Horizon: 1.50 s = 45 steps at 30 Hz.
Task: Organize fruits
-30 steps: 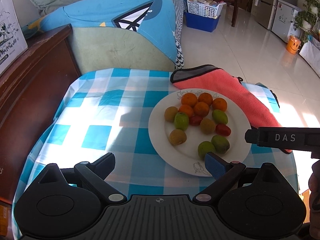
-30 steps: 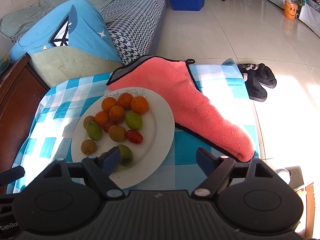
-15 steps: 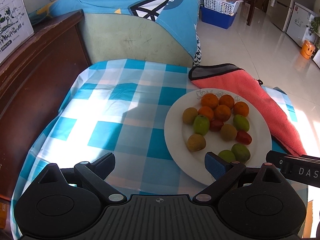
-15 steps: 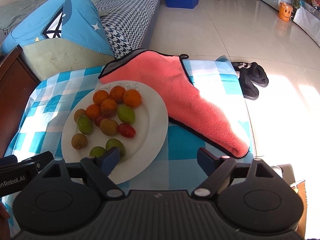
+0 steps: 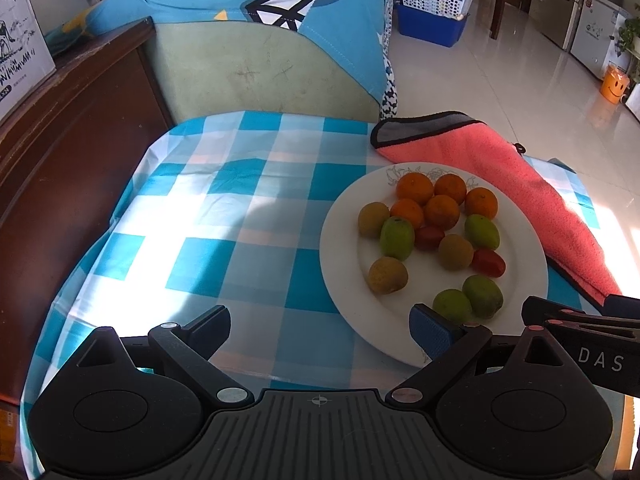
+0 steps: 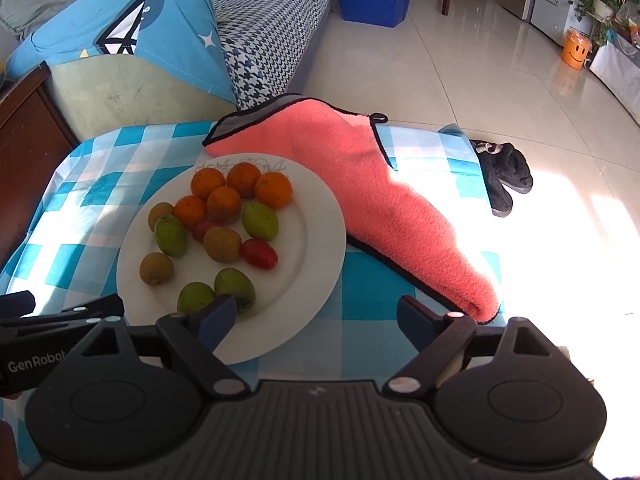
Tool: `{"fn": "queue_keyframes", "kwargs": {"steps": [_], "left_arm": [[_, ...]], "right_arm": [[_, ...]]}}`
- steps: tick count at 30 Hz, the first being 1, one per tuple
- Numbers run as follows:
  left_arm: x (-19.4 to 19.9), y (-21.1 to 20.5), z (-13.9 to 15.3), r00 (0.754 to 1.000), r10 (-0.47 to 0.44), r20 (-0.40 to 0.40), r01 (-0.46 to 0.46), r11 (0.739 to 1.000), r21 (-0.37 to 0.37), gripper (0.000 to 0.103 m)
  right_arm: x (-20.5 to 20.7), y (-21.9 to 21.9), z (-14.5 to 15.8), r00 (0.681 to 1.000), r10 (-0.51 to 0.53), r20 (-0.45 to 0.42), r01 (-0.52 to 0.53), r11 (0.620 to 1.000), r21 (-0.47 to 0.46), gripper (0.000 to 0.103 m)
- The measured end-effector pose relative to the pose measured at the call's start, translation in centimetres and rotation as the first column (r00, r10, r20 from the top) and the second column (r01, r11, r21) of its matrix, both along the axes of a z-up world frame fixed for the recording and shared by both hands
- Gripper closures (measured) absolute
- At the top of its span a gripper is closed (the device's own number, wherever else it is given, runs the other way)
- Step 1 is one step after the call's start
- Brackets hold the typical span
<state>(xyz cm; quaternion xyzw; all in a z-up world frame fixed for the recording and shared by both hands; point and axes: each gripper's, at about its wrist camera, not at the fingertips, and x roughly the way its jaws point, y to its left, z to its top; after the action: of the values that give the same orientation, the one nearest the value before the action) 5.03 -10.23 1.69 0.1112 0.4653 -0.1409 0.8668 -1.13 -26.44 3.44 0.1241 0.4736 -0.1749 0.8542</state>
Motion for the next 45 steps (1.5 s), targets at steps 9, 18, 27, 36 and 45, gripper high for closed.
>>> {"fn": "queue_keyframes", "kwargs": {"steps": [9,18,27,36,45], "left_arm": [[0.1,-0.1,-0.4,1.0,0.007,0.0,-0.007,1.0,0.021,0.006],[0.2,0.0,-0.4,1.0,0.014,0.0,-0.014,1.0,0.024,0.006],[0.1,-0.1,-0.6,1.0,0.007,0.009,-0.007,0.999,0.045,0.006],[-0.2,0.1,-0.5,1.0,0.005,0.027,-0.007,0.998,0.07,0.006],[-1.3,0.7,-0.5,0.999,0.007,0.053,-0.013,0.994,0.108,0.006]], "right_arm": [[0.1,0.2,-0.2,1.0,0.005,-0.012,-0.005,1.0,-0.008,0.015],[0.3,0.6,-0.3,1.0,0.017,-0.016,-0.017,0.999,-0.035,0.015],[0.3,0.8,-0.4,0.999,0.025,-0.025,-0.026,0.998,-0.054,0.015],[0.3,1.2,-0.6,0.999,0.041,-0.026,-0.043,0.997,-0.063,0.015],[-0.2,2.2,-0.7,0.997,0.068,-0.022,-0.07,0.993,-0.091,0.015]]}}
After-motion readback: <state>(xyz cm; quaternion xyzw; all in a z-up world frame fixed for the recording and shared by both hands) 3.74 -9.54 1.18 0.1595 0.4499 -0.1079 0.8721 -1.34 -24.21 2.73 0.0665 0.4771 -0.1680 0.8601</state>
